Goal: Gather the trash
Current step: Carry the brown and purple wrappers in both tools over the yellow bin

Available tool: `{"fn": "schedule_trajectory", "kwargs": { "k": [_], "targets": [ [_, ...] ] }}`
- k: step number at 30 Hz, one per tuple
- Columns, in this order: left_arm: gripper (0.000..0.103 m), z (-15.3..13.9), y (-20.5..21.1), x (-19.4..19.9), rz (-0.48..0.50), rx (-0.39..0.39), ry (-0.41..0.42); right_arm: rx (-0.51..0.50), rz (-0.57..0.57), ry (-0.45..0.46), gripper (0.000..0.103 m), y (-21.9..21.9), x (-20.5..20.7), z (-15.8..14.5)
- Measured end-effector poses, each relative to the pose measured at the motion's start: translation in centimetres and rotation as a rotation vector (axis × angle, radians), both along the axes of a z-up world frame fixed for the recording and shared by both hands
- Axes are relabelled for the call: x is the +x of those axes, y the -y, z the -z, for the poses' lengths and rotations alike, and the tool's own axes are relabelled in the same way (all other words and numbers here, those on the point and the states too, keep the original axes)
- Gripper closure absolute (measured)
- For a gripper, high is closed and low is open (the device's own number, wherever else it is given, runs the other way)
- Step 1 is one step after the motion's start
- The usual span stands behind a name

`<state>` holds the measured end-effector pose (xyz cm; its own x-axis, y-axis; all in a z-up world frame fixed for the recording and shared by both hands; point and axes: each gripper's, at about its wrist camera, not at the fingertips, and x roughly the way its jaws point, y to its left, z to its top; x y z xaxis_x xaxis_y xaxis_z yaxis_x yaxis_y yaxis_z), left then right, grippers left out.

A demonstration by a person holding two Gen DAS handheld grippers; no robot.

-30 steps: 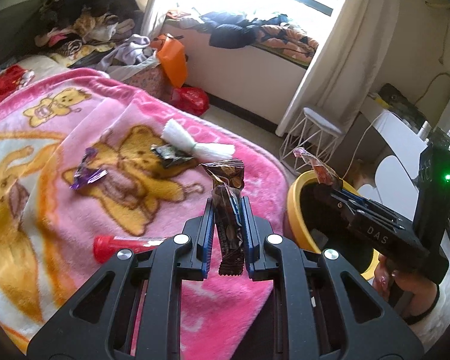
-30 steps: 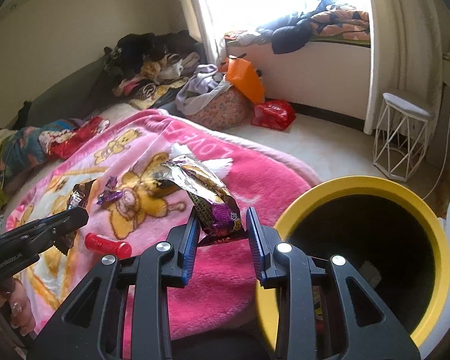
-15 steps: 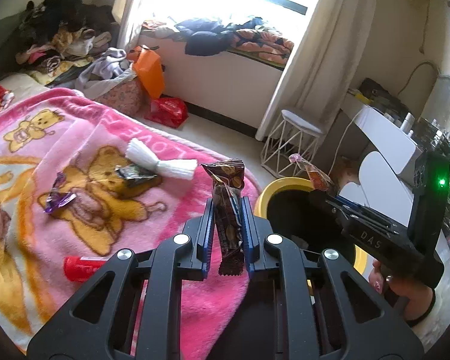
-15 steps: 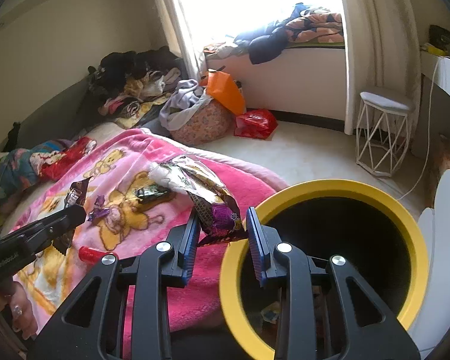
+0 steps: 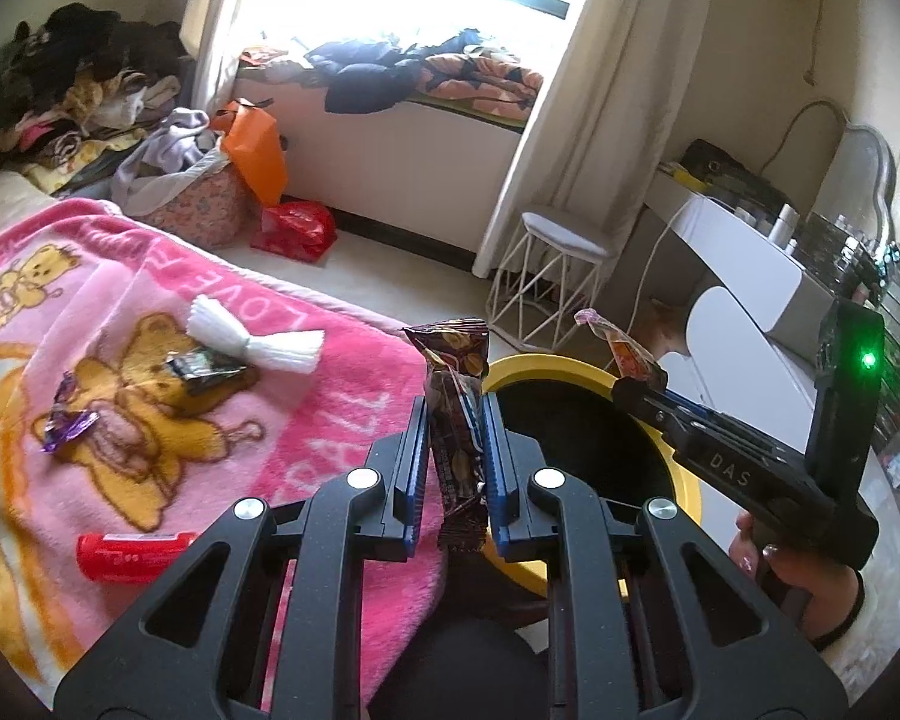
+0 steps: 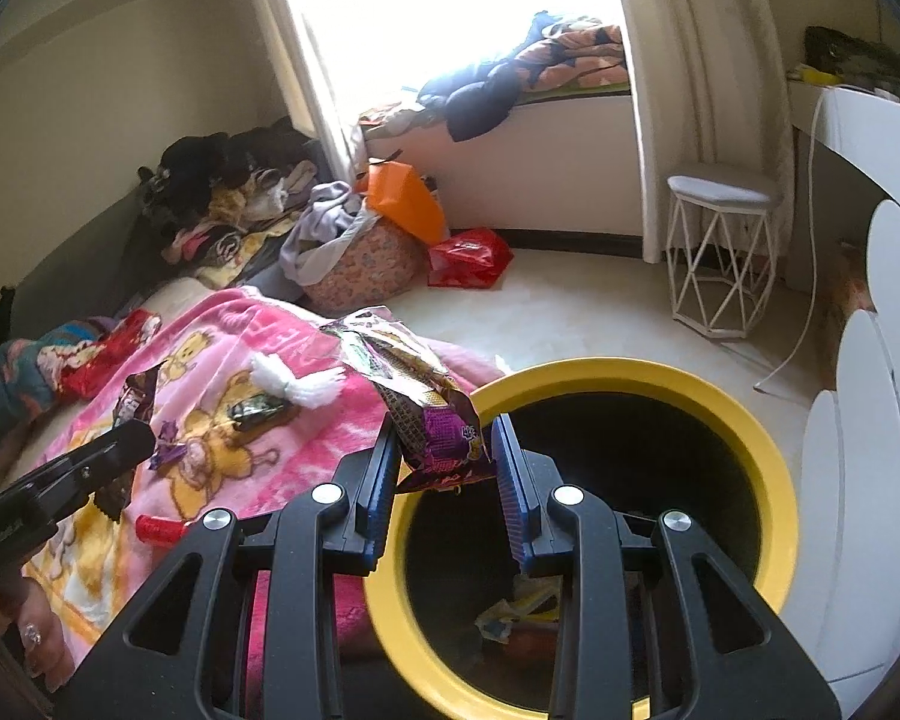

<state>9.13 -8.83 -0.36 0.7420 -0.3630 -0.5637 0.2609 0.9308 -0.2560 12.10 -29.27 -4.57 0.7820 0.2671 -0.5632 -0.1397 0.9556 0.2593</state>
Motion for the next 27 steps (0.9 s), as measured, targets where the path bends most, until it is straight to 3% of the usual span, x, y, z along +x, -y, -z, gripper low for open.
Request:
{"fn": "schedule_trajectory", "kwargs": {
  "k": [27],
  "targets": [
    [0.091, 1.2, 5.9, 1.1, 0.134, 0.022, -0.021, 0.027, 0.166, -0.038, 0.073, 6.0, -0.2, 1.9]
  ]
}}
